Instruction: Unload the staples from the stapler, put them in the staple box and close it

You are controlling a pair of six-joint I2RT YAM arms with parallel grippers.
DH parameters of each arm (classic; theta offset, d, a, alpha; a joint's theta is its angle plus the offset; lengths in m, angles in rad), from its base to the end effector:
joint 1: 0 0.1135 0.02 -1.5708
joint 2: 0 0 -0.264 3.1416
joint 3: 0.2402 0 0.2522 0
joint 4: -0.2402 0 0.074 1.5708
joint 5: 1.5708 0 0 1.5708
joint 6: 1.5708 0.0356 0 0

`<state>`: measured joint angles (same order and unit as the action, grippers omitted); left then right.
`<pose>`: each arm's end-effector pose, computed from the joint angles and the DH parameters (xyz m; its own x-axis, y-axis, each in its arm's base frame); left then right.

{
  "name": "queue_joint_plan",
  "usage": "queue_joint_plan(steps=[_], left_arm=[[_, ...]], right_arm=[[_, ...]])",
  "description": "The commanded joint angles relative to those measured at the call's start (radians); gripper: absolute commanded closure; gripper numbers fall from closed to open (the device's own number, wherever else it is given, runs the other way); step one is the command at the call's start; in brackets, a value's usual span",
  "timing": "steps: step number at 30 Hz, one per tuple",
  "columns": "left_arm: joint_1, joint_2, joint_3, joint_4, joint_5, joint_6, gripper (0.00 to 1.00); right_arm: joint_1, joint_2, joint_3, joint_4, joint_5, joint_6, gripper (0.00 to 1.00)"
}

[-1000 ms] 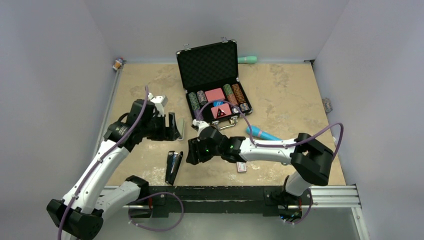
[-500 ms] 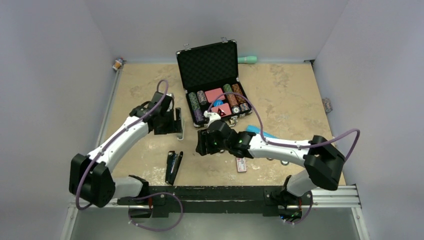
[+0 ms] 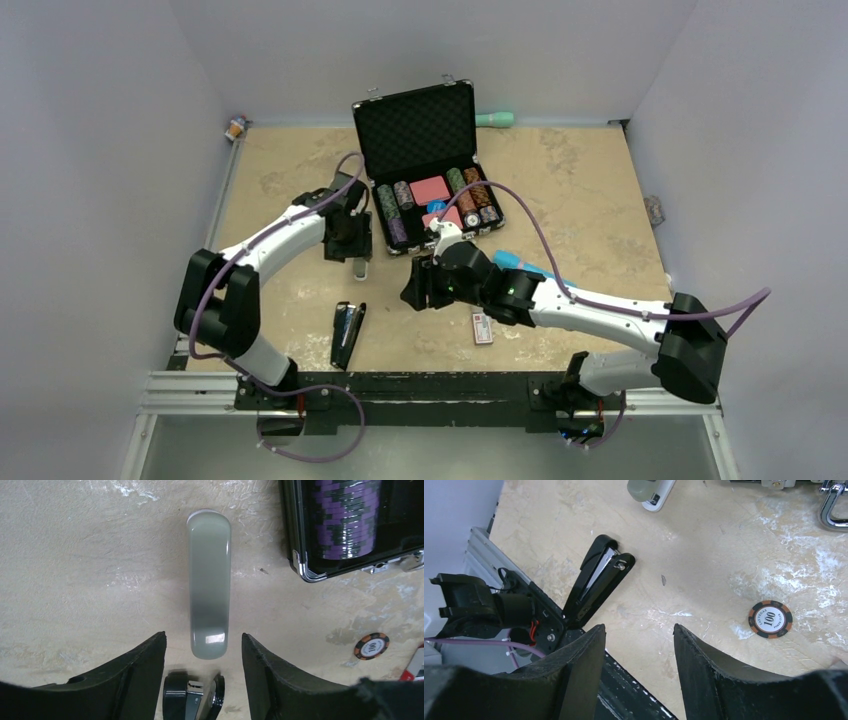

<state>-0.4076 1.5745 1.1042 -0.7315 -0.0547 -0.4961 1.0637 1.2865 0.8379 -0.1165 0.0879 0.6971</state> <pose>0.2817 -0.1195 0.2178 -0.9328 -0.1149 -0.3415 -0.0754 0.9891 -0.1268 0.1412 0.2477 0.2561 -0.7353 -0.0067 -0.6777 -0.4731 0.7211 0.5061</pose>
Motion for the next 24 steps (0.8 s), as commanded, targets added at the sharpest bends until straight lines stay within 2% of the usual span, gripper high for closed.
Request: queue_joint_plan(steps=[1,4,9,14,16,17,19,24], left_arm=[[-0.005,0.039,0.031,0.027,-0.006,0.038,0.43],[-0.005,0.064,0.029,0.037,0.009,0.045,0.48],[-0.006,0.096,0.024,0.052,0.025,0.042,0.50],[-0.007,0.111,0.007,0.071,0.038,0.046,0.59],[-0.007,0.119,0.008,0.072,0.042,0.052,0.66],[-0.007,0.123,0.011,0.072,0.045,0.055,0.73],[-0.007,0.127,0.019,0.063,0.050,0.060,0.98],[-0.006,0.016,0.007,0.026,0.045,0.062,1.00]], right_arm=[[-0.007,-0.035,-0.007,0.007,0.022,-0.003,0.44],[-0.008,-0.039,0.002,0.003,0.020,-0.012,0.44],[-0.009,-0.041,0.010,-0.011,0.021,-0.022,0.45],[-0.009,-0.044,0.006,-0.014,0.019,-0.019,0.45],[-0.008,-0.043,0.006,-0.016,0.015,-0.019,0.45],[-0.009,-0.042,0.006,-0.015,0.013,-0.016,0.45],[-0.009,-0.042,0.008,-0.015,0.006,-0.011,0.45],[-0.009,-0.058,0.023,-0.001,-0.034,-0.007,0.46]])
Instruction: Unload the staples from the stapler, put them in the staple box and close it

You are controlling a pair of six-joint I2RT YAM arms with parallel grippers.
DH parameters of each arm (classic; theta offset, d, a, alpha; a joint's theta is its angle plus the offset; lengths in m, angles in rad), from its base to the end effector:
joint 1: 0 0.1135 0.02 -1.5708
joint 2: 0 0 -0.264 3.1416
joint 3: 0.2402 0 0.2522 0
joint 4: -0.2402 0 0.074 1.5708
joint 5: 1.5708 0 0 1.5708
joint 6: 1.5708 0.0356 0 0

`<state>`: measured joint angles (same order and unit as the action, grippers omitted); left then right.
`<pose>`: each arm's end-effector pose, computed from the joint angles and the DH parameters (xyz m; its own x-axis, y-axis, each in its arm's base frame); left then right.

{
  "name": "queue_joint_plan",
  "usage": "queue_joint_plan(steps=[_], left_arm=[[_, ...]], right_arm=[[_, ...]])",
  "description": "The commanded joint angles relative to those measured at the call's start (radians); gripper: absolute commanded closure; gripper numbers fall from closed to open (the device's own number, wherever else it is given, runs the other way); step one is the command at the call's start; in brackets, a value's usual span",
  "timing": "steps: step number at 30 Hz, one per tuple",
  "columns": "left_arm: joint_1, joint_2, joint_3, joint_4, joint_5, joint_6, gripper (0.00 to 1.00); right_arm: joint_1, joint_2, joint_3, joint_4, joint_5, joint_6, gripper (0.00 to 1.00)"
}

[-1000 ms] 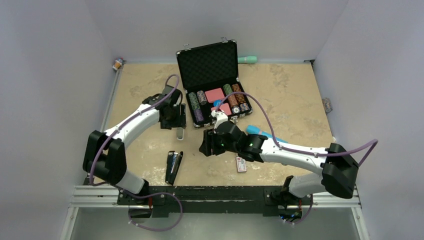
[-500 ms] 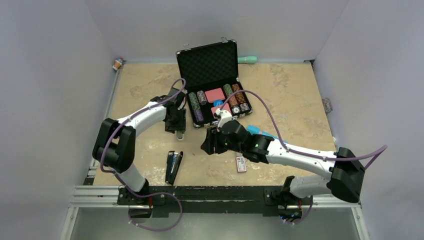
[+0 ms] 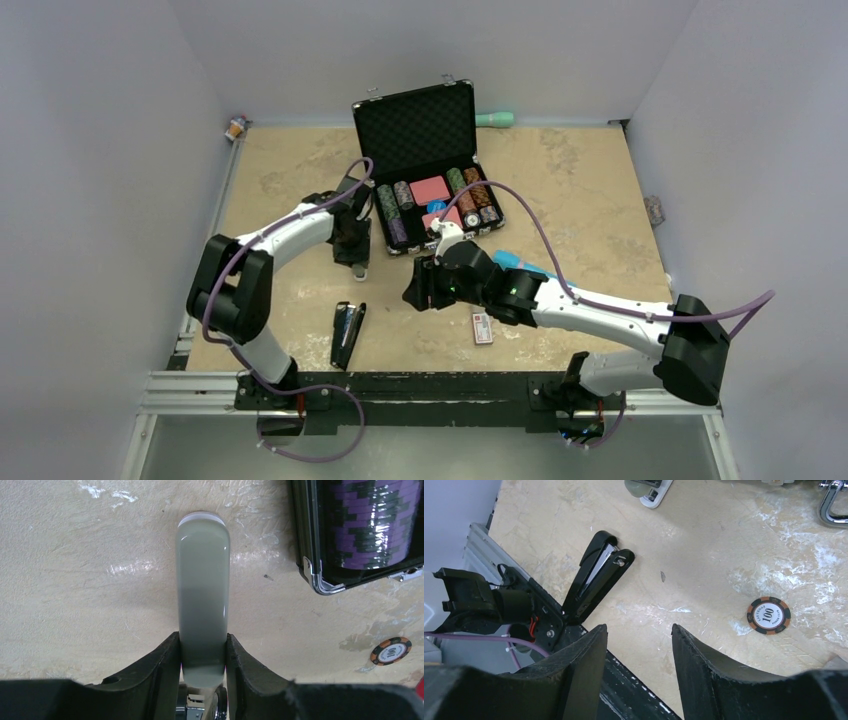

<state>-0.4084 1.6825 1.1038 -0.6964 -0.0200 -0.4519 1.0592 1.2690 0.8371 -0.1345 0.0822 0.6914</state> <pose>0.2933 -0.1261 0.1873 -0.9609 -0.0599 -0.2705 -0.0310 0.9934 -0.1100 0.1404 0.2440 0.2588 -0.7348 -0.0108 -0.6781 -0.4758 0.7208 0.5041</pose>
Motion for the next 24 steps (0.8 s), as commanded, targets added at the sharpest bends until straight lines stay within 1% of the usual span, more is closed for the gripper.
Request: queue_joint_plan(steps=[1,3,5,11,12,15,17,20,23,24], left_arm=[[-0.005,-0.125,0.006,-0.021,0.003,0.022,1.00],[-0.003,-0.187,0.011,-0.045,0.013,0.027,1.00],[-0.003,-0.243,0.017,-0.057,0.069,0.026,1.00],[0.013,-0.445,-0.001,-0.043,0.269,0.057,1.00],[0.019,-0.469,0.003,-0.052,0.291,0.069,1.00],[0.042,-0.528,0.010,-0.076,0.366,0.111,1.00],[0.061,-0.567,0.003,-0.075,0.422,0.130,1.00],[0.079,-0.609,-0.010,-0.070,0.425,0.150,1.00],[0.092,-0.623,-0.021,-0.074,0.403,0.142,1.00],[0.095,-0.632,-0.029,-0.066,0.405,0.136,1.00]], right_arm=[[-0.005,-0.049,0.025,0.024,-0.036,-0.002,0.46],[-0.004,-0.070,0.025,0.044,-0.053,-0.002,0.46],[-0.005,-0.099,0.019,0.080,-0.077,-0.005,0.44],[-0.004,-0.162,-0.003,0.201,-0.078,-0.023,0.39],[-0.004,-0.171,-0.006,0.221,-0.079,-0.035,0.38],[-0.004,-0.182,-0.012,0.274,-0.079,-0.083,0.28],[-0.010,-0.164,0.019,0.267,-0.078,-0.127,0.26],[-0.040,-0.129,0.087,0.226,-0.150,-0.155,0.27],[-0.057,-0.128,0.073,0.275,-0.184,-0.140,0.23],[-0.066,-0.121,0.069,0.288,-0.207,-0.136,0.09]])
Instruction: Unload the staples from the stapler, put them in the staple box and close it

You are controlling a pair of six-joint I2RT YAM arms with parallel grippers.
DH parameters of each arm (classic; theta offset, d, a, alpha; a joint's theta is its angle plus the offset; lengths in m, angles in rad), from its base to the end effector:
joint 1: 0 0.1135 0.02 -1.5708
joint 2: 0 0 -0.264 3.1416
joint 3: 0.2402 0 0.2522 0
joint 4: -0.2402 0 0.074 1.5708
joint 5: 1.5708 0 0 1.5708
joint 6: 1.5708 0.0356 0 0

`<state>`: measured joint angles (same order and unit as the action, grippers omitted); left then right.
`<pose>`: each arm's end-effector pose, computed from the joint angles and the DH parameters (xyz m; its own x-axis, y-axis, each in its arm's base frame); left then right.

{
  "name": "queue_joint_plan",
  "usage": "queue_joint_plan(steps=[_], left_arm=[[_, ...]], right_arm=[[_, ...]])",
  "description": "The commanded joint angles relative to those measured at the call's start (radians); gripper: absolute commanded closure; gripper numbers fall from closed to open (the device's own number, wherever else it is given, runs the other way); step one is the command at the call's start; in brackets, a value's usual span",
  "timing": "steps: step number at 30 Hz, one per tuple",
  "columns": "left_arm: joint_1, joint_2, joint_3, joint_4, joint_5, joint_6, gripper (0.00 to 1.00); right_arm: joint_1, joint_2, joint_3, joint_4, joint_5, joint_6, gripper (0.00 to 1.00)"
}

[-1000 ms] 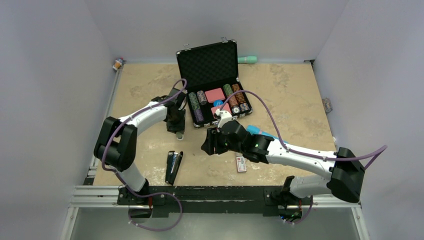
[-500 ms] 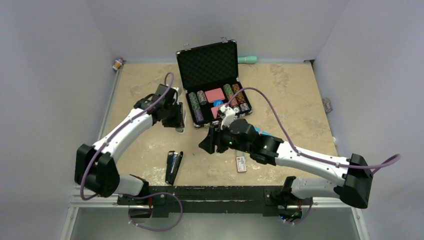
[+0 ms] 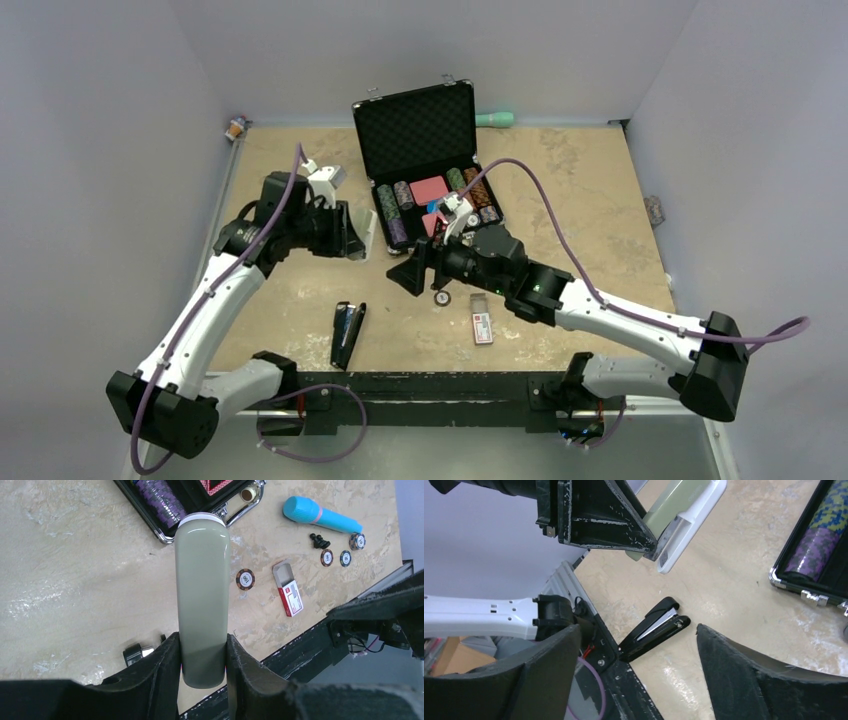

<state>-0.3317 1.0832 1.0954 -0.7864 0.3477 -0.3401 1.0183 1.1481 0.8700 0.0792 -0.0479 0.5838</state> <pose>0.2016 -0.0823 0.3346 -0.8021 -0.0554 -0.5946 0.2853 0.8391 -0.4631 0.1408 0.2317 0.3231 -0.5688 0.1266 -0.8127 -0.6728 0.4968 0.5482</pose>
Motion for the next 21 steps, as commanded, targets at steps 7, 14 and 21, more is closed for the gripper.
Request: queue_joint_plan(steps=[7,14,21], left_arm=[[0.022,-0.083,-0.100,0.142,0.162,-0.055,1.00],[0.022,-0.058,-0.141,0.275,0.407,-0.117,1.00],[0.022,-0.098,-0.160,0.399,0.529,-0.182,1.00]], right_arm=[[-0.058,-0.031,-0.026,0.147,-0.206,-0.016,0.02],[-0.243,-0.148,-0.216,0.399,-0.404,0.043,0.01],[-0.357,-0.087,-0.307,0.569,-0.562,0.088,0.01]])
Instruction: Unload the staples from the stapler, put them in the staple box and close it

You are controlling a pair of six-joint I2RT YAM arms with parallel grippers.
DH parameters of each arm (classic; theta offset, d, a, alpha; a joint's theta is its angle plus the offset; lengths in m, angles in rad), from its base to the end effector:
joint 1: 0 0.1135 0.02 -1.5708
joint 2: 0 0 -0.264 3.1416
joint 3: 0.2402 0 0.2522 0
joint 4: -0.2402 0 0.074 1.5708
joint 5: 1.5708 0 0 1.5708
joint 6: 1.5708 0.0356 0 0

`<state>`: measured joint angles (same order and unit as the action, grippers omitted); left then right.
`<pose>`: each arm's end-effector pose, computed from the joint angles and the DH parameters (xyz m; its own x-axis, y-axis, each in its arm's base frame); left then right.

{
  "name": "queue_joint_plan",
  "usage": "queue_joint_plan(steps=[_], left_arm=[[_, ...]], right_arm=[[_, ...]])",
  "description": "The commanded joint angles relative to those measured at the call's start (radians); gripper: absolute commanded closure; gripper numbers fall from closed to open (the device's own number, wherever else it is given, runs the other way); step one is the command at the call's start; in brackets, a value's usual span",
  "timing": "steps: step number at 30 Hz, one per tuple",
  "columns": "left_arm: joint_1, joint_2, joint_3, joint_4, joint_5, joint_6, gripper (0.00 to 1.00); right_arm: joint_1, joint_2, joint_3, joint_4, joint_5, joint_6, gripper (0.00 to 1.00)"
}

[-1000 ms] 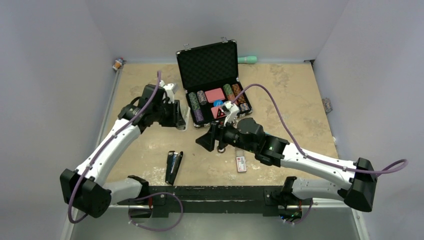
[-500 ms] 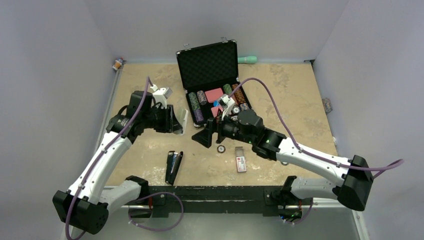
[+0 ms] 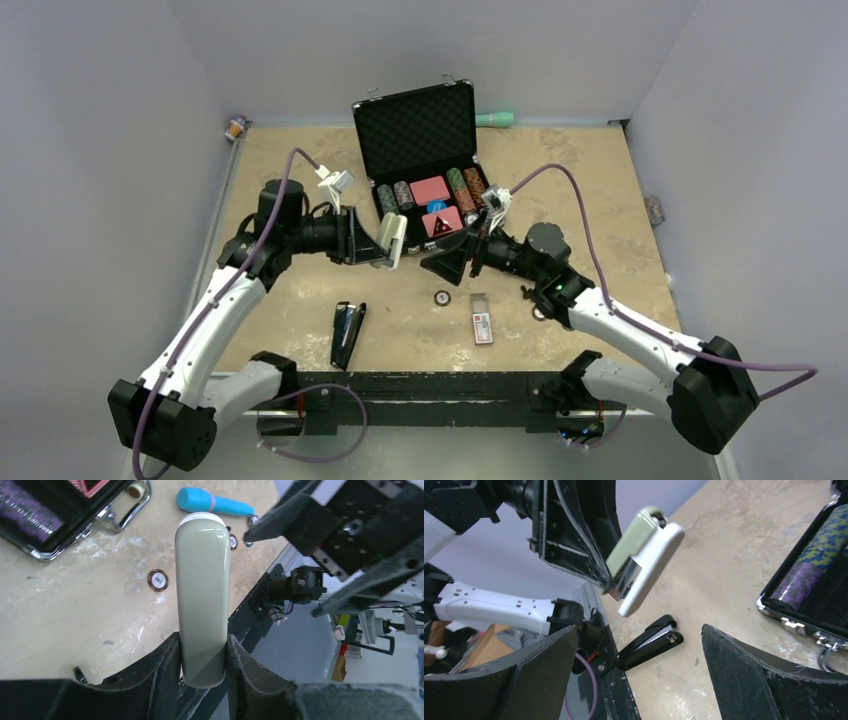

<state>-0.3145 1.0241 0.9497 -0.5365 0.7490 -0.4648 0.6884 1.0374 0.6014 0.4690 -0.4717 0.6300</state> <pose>0.1955 -0.0891 0.3232 -0.8269 -0.0762 -0.5572 0.4322 0.5479 -0.7163 0.1741 0.1642 0.2952 -0.5195 0.2523 -0.8164 -0.7557 0.3104 0.5767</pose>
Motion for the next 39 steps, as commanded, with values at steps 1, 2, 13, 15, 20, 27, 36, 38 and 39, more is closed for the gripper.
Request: queue_joint_plan(steps=[1,2,13,15,20,27,36,38,39], left_arm=[[0.005,-0.045,-0.032,0.187,0.148,-0.077,1.00],[0.005,-0.049,-0.046,0.227,0.171,-0.102,1.00],[0.005,-0.041,-0.118,0.484,0.257,-0.291,1.00],[0.003,-0.045,-0.135,0.519,0.262,-0.321,1.00],[0.002,-0.047,-0.193,0.692,0.293,-0.404,1.00],[-0.001,-0.070,-0.234,0.802,0.319,-0.478,1.00],[-0.006,-0.101,-0.265,0.884,0.319,-0.532,1.00],[-0.006,-0.103,-0.268,0.900,0.317,-0.542,1.00],[-0.007,-0.104,-0.270,0.903,0.316,-0.544,1.00]], right_arm=[[-0.030,0.031,-0.053,0.214,-0.153,0.055,0.01],[-0.032,0.039,-0.064,0.250,-0.169,0.065,0.01],[-0.031,0.139,-0.072,0.460,-0.306,0.108,0.01],[-0.030,0.157,-0.057,0.470,-0.315,0.107,0.01],[-0.030,0.203,-0.008,0.491,-0.335,0.115,0.03],[-0.030,0.230,0.050,0.512,-0.351,0.122,0.06],[-0.030,0.286,0.108,0.570,-0.356,0.188,0.14],[-0.025,0.295,0.116,0.577,-0.357,0.194,0.18],[-0.024,0.296,0.120,0.577,-0.356,0.193,0.19]])
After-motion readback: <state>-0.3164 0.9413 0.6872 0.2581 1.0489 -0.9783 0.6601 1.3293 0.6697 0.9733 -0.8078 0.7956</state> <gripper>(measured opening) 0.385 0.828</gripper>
